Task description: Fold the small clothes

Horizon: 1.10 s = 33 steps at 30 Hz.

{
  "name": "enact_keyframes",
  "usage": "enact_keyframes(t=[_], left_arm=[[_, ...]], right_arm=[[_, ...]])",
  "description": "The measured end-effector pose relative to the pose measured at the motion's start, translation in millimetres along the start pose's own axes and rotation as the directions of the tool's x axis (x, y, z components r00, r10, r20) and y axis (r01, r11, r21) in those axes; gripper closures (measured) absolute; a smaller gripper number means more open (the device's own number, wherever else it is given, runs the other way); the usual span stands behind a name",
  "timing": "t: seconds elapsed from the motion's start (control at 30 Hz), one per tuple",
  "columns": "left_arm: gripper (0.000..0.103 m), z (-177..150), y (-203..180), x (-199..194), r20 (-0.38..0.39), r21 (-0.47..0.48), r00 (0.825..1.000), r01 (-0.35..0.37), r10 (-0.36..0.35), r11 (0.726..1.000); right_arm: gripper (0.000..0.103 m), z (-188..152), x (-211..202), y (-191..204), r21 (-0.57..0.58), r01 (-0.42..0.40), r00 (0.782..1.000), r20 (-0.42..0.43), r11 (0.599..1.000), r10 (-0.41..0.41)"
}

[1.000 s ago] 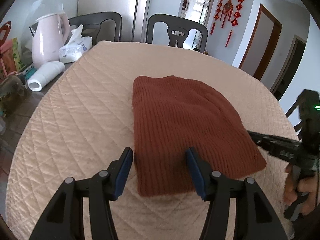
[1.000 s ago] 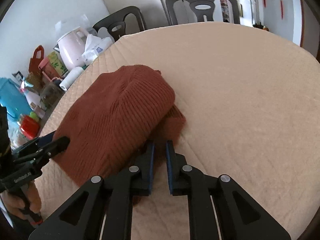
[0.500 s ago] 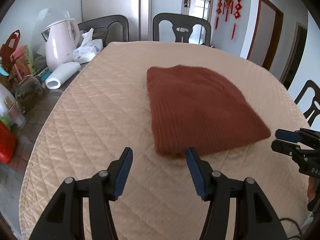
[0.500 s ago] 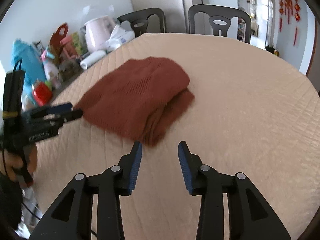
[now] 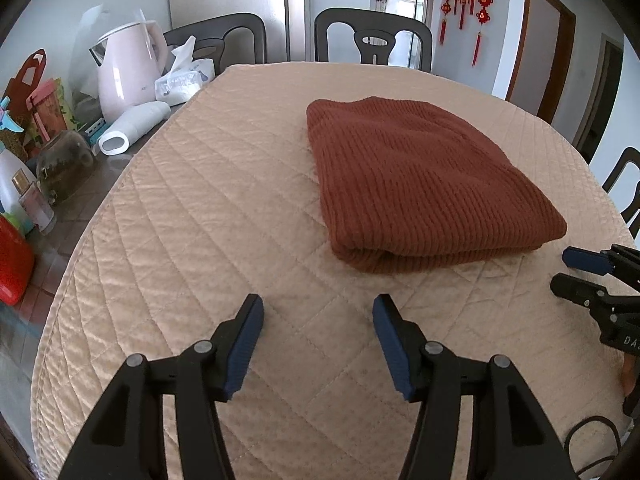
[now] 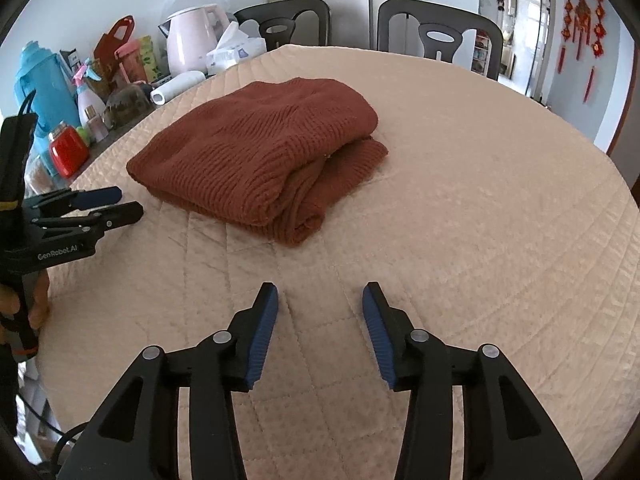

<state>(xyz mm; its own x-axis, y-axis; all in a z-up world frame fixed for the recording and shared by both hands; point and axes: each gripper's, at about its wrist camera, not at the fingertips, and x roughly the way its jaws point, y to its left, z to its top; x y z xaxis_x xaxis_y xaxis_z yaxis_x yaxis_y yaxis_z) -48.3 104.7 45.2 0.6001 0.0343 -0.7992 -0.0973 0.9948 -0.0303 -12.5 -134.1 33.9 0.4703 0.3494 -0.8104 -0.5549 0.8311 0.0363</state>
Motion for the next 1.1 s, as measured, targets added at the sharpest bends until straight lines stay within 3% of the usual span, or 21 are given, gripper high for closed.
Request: enact_keyframes(t=[0.83, 1.1], left_arm=[[0.038, -0.9, -1.6, 0.3, 0.0, 0.002, 1.0, 0.001, -0.001, 1.0], [0.03, -2.0, -4.9, 2.7, -0.008, 0.022, 1.0, 0.007, -0.007, 1.0]], right_arm=[[0.055, -0.7, -0.2, 1.4, -0.008, 0.011, 1.0, -0.001, 1.0, -0.011], [0.055, -0.8, 0.1, 1.7, -0.008, 0.01, 1.0, -0.001, 1.0, -0.01]])
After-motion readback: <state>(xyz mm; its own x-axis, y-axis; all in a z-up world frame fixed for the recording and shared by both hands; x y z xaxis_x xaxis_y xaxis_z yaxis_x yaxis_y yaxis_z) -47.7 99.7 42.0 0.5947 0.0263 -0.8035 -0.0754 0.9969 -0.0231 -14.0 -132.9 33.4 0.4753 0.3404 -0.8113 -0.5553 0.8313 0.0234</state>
